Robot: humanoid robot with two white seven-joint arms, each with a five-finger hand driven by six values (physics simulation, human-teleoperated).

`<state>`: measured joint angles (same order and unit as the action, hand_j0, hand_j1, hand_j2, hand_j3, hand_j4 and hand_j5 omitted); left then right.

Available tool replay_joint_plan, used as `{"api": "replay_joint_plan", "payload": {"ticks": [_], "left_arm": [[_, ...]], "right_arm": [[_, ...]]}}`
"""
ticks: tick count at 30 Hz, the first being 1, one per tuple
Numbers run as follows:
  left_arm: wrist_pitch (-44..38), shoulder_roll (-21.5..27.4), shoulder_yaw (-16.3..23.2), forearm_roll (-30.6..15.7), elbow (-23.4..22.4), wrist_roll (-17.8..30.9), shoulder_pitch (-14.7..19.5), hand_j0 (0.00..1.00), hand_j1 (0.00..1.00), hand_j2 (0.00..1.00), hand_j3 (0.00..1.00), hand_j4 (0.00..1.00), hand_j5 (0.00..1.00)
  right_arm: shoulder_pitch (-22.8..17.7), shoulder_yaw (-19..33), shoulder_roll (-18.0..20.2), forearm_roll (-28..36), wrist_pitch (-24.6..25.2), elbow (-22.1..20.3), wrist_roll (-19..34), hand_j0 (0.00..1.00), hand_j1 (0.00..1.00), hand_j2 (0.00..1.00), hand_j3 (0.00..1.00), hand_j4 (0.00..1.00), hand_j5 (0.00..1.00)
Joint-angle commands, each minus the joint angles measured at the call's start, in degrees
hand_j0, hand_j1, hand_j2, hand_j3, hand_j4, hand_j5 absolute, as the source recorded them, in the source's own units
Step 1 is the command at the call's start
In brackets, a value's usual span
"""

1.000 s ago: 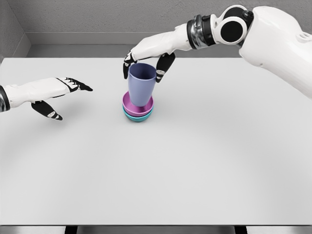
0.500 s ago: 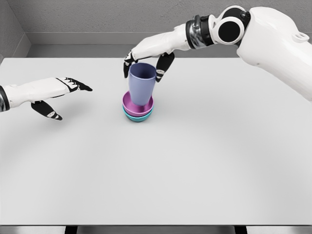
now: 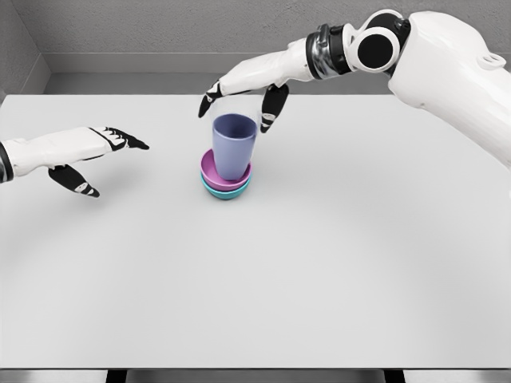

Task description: Stacking bowl and cup with both arms

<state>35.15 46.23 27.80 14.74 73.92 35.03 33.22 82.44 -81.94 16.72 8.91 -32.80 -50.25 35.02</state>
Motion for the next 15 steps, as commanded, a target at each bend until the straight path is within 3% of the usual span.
{"api": "replay_joint_plan", "payload": {"ticks": [1, 8, 11, 15], "left_arm": [[-0.15, 0.09, 0.06, -0.33, 0.0, -0.03, 0.0, 1.0, 1.0, 1.0, 1.0, 1.0, 1.0], [-0.15, 0.09, 0.06, -0.33, 0.0, -0.03, 0.0, 1.0, 1.0, 1.0, 1.0, 1.0, 1.0], [-0.15, 0.09, 0.15, -0.24, 0.0, -0.03, 0.0, 1.0, 1.0, 1.0, 1.0, 1.0, 1.0], [-0.15, 0.09, 0.24, -0.24, 0.09, -0.03, -0.09, 1.0, 1.0, 1.0, 1.0, 1.0, 1.0]], "right_arm": [[0.0, -0.06, -0.03, 0.32, 0.45, 0.15, -0.02, 1.0, 1.0, 1.0, 1.0, 1.0, 1.0], [-0.09, 0.82, 1.64, 0.49, -0.6, -0.64, -0.02, 1.0, 1.0, 1.0, 1.0, 1.0, 1.0], [-1.4, 5.74, 6.91, 1.29, -2.2, -1.34, -0.02, 1.0, 1.0, 1.0, 1.0, 1.0, 1.0], [-4.39, 6.27, 12.98, 6.56, -2.2, -1.6, -0.02, 1.0, 1.0, 1.0, 1.0, 1.0, 1.0]]}}
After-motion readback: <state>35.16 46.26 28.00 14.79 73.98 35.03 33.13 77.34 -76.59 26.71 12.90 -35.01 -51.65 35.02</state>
